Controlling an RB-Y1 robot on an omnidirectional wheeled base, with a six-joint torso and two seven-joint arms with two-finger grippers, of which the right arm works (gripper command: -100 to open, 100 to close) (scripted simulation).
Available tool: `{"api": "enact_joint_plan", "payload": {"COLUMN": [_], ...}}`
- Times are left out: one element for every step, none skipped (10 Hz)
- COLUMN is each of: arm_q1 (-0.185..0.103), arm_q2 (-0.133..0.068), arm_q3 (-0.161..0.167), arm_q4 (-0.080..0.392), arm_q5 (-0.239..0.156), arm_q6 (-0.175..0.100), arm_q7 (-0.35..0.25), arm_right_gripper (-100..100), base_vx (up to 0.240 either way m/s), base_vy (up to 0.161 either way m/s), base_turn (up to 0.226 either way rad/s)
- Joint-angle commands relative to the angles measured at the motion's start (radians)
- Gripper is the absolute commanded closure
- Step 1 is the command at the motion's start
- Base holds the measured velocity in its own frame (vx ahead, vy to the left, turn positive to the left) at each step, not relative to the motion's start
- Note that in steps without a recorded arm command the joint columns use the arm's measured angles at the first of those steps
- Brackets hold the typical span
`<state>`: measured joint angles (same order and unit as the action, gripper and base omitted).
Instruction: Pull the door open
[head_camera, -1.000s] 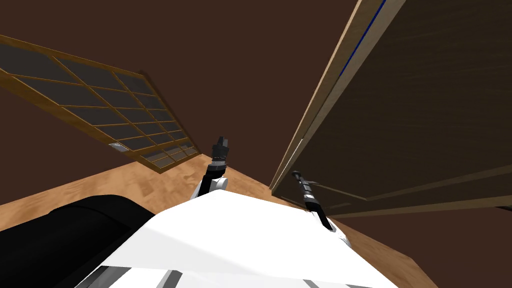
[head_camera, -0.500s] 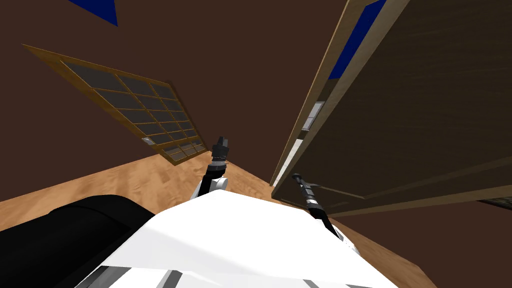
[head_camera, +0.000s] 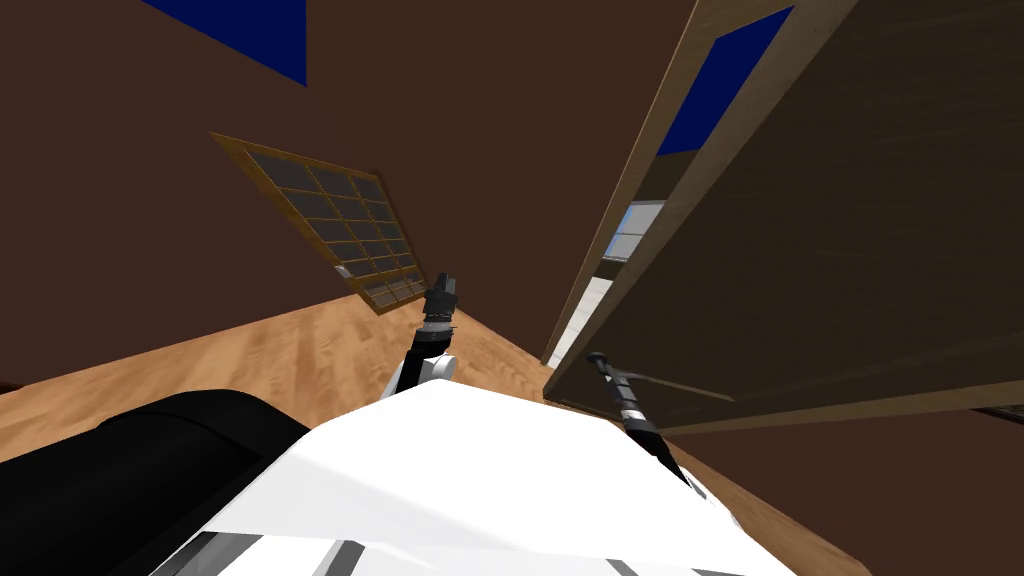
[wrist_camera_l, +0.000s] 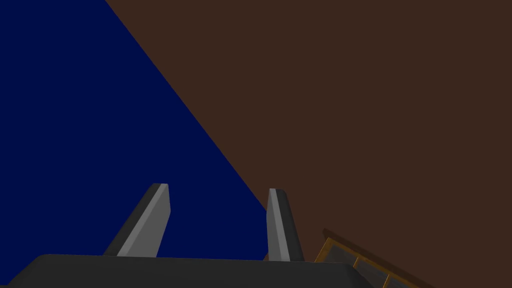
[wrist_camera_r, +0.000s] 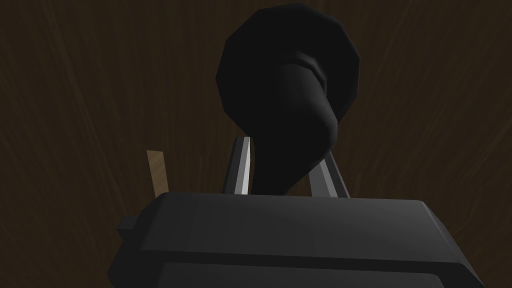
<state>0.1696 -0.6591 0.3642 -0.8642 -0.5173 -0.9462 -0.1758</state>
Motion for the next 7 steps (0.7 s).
{"api": "enact_joint_plan", "payload": {"arm_q1": [0.014, 0.026, 0.031, 0.030, 0.045, 0.051, 0.059], "arm_q2": [-0.020, -0.033, -0.040, -0.031, -0.041, -0.047, -0.054], "arm_q3": [0.016, 0.028, 0.035, 0.032, 0.050, 0.058, 0.066], "arm_q4": [0.007, 0.007, 0.008, -0.003, 0.005, 0.009, 0.014], "arm_q5": [-0.005, -0.009, -0.011, -0.009, -0.017, -0.021, -0.026], "arm_q6": [-0.031, -0.051, -0.061, -0.045, -0.074, -0.090, -0.107], "arm_q7": [-0.013, -0.021, -0.024, -0.019, -0.026, -0.029, -0.032], "arm_right_gripper": [100, 100, 100, 100, 100, 100, 100], "base_vx": [-0.208, -0.198, -0.185, -0.081, -0.130, -0.215, -0.239], "base_vy": [-0.050, -0.060, -0.082, -0.031, -0.044, -0.074, -0.092], "base_turn": [0.145, 0.167, 0.109, 0.025, 0.195, 0.246, 0.183]}}
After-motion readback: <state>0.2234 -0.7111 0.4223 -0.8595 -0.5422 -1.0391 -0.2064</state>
